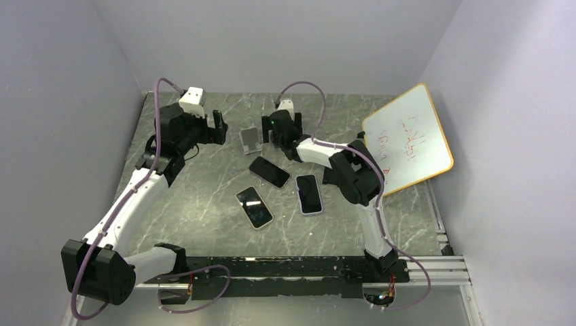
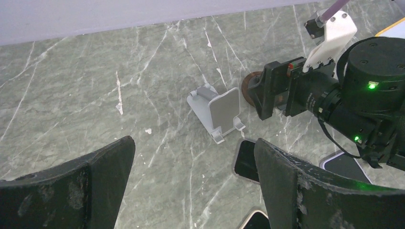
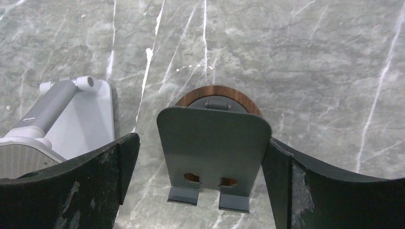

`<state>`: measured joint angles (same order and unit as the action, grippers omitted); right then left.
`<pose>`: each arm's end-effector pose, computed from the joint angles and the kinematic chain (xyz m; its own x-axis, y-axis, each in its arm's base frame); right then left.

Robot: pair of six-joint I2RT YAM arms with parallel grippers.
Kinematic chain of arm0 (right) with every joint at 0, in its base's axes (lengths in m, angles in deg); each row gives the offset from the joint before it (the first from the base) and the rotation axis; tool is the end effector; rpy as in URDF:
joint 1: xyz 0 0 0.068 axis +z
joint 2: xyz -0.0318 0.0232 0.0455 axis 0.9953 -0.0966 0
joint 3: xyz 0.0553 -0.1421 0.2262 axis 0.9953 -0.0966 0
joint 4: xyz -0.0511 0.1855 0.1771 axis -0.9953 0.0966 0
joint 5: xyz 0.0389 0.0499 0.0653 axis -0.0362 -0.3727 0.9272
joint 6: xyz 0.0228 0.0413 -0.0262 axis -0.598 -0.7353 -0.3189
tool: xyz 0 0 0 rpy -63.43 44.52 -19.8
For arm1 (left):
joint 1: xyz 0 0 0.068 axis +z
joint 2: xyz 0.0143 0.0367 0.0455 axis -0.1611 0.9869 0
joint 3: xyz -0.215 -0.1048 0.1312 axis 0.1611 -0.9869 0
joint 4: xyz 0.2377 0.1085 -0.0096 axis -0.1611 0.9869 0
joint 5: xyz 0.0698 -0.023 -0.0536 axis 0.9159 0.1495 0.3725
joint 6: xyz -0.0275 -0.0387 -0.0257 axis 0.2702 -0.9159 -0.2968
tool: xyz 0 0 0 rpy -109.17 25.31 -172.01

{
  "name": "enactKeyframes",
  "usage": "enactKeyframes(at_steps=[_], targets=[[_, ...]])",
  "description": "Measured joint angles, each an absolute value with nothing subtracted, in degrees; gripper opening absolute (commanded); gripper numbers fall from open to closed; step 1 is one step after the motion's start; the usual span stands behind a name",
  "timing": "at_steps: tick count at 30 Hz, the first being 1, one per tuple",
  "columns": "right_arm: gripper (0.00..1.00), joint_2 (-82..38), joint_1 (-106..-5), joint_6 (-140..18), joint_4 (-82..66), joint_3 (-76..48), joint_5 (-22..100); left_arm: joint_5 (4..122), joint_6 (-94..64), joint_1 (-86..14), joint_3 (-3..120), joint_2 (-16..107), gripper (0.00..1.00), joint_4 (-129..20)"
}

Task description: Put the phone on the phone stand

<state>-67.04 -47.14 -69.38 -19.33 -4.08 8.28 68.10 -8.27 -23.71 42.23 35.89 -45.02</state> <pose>0.4011 0.2880 0.1613 -0.4555 -0.0457 -0.8891 -0.1702 0.9847 0.0366 0.2589 -0.0688 0.3407 -0.3028 -0.0053 -0.9530 0.2778 0.9561 -0.0936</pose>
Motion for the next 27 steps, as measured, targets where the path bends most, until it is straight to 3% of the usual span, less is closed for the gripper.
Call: enactKeyframes(at_steps=[4,15,27], targets=[[1.00,-63.7,-48.2,-67.8,-19.2,-5.6,8.4,68.1,-8.6,-23.7,42.2,35.9,1.00,-45.0],[1.00,-33.4,-56.6,-66.7,-20.7,-25.6,1.2,67.5,-8.8,-23.7,42.2,35.9,1.00,-45.1],[1.00,-16.4,-56.3,-75.1,-5.7,-46.3,-4.5,64.9,-10.1,-24.5,42.2,39.0,1.00,-45.1]])
